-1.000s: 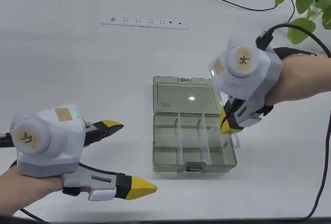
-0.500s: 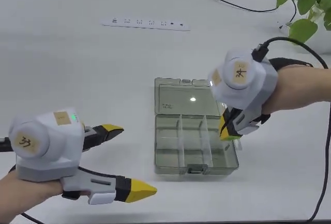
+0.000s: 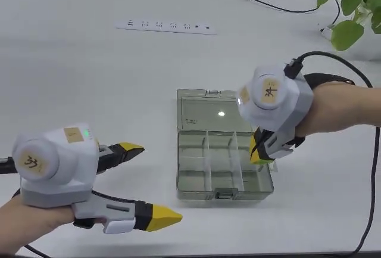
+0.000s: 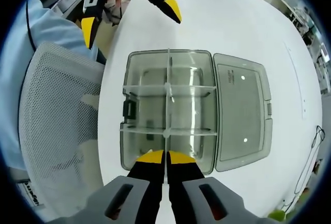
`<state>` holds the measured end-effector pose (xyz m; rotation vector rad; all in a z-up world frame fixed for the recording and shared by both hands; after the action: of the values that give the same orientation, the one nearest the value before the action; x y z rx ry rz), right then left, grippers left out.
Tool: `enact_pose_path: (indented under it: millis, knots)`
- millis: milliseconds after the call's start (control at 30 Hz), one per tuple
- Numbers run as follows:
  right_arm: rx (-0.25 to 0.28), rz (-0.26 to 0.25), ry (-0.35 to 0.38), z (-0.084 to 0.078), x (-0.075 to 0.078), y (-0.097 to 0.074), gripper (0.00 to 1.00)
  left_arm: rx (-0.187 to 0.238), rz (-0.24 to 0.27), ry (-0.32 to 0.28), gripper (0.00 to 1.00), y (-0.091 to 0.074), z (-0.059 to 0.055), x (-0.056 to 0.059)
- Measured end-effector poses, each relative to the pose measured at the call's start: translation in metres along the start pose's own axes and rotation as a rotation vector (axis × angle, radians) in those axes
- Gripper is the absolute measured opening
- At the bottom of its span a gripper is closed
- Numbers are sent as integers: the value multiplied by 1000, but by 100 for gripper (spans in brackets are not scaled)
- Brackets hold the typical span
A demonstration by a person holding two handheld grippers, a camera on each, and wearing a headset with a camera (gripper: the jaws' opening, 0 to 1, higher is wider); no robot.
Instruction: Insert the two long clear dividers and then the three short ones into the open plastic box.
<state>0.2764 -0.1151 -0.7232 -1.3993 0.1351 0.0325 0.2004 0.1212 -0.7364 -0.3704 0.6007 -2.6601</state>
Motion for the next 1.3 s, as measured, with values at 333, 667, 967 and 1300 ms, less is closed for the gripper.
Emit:
enact_pose_path:
  millis: [333, 667, 967, 1300]
  knots:
    - [21, -38, 9, -3, -2, 7, 2, 9, 0, 5, 89, 3, 4, 2]
    - [155, -78, -70, -12, -2, 8, 19, 15, -1, 21, 88, 4, 9, 3]
    - [423, -103, 116, -50, -16, -18, 44, 12, 9, 20, 88, -4, 9, 2]
    - [659, -243, 308, -106, -58, -30, 82, 14, 89, 26, 93, -12, 8, -3]
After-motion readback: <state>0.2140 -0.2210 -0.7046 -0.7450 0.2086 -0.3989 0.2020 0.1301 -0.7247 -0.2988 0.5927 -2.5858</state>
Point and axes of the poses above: the centre of the closed fingertips' face, and the gripper's own axes: y roughly forward along the fingers, x roughly to its right, z roughly out of its top, the point moved 10 cm from there along -y, roughly backward along the fingers, and after that the axes turned 6 degrees about y, right-handed, at the moved point
